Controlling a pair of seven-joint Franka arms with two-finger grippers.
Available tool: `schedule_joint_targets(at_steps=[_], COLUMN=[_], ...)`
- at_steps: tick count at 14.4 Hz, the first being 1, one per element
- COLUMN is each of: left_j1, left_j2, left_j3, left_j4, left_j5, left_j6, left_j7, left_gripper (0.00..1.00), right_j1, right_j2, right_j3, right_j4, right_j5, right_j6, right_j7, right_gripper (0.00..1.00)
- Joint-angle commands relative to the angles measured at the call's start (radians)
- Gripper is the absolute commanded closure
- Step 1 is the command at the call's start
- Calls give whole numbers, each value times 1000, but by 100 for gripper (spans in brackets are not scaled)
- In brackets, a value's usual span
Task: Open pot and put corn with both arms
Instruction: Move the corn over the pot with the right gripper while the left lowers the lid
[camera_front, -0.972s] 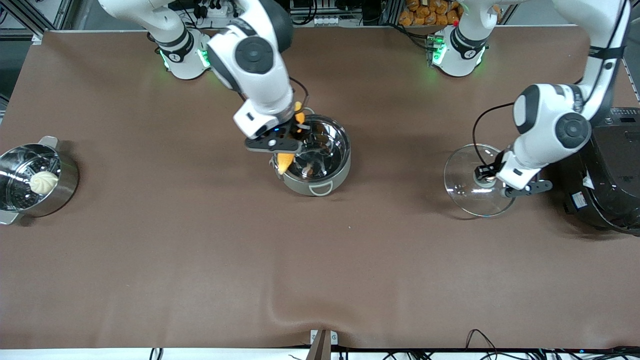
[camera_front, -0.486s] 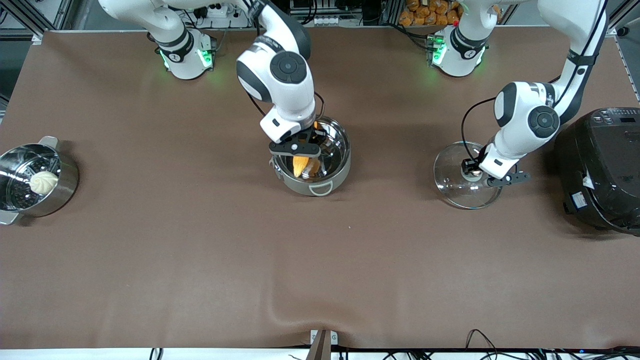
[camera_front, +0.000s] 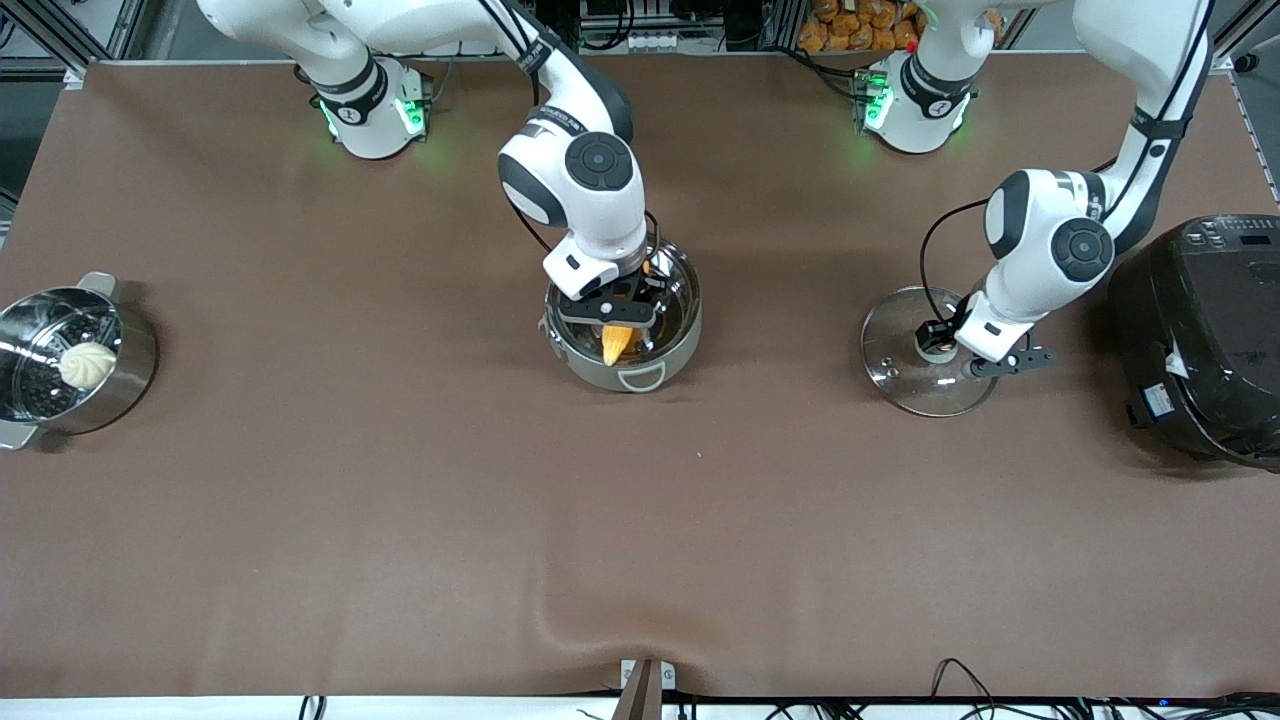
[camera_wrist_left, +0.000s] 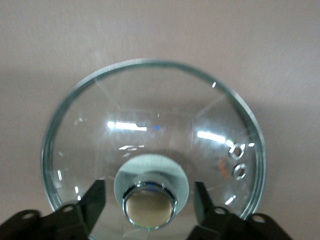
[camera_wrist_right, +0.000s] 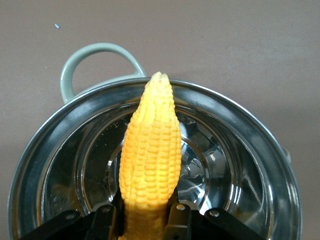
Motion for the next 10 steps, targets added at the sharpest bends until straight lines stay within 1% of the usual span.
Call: schedule_joint_targets(at_steps=[1,2,3,4,5,6,9,10], left_j1=[11,28,60,68,68,72,66,65], left_j2=[-44,-62,-70,-71,-73,-78,-79,-79], left_j3=[4,8,1,-2,-2,-1,-4,-5], left_j4=[55,101,168,240,314,391,650,719], left_j5=[6,7,10,7,6,4,0,0], left_j6=[-7,-32,-112,-191,-266,-352,-655,-749], left_j7=[10,11,14,1,1,8,11,16], left_gripper=[0,0,0,0,0,0,0,0], right_j1=[13,22,26,25,25,25,13,10], right_j2=[-3,-3,-5,-5,-6,-9,-22,-26], right_j3=[-4,-4,-5,-4,-5,-4,-4,-4], right_j4=[3,3,3,3,3,4,10,16], right_j5=[-27,-27,-27,-31,-39,-44,-42,-42], right_j6=[6,6,6,6,6,6,3,-1], right_j7=[48,64,67,67,67,67,65,64], right_gripper=[76,75,68,42,2,0,0,0])
